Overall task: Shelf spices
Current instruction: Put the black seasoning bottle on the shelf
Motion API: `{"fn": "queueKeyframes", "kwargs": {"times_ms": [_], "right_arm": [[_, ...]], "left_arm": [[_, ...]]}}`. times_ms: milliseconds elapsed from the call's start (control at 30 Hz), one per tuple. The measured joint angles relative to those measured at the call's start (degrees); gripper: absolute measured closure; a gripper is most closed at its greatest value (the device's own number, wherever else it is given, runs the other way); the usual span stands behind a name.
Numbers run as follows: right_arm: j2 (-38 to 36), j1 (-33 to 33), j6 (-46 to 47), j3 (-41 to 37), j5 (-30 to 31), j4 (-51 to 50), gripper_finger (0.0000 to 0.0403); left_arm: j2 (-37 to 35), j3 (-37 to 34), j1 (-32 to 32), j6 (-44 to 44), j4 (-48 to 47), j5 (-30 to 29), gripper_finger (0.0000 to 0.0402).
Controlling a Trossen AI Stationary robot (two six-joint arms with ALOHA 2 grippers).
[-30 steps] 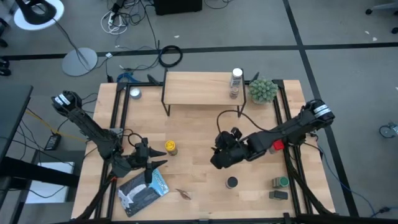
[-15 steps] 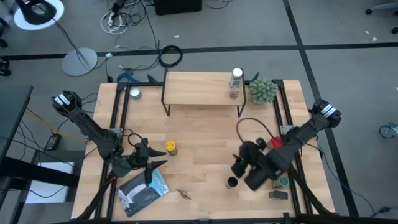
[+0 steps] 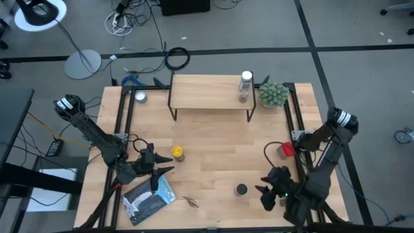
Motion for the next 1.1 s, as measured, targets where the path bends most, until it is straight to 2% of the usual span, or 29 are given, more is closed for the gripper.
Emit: {"fn": "queueKeyframes", "kwargs": {"times_ms": [700, 933, 1100], "right_arm": [[18.31, 1.4, 0.17, 0.02, -1.98, 15.17, 0.0204], [22.74, -0.29, -6.93, 0.02, 1.04, 22.9, 0.0206], [24.37, -2.84, -10.43, -0.02, 1.18, 23.09, 0.0208]], "left_arm": [[0.0, 0.0, -0.02, -0.11, 0.19, -0.48, 0.0241], [0.0, 0.0, -0.01, -0.16, 0.26, -0.47, 0.0241], [0.0, 0.0, 0.0, -0.28, 1.17, -0.48, 0.0241]]}}
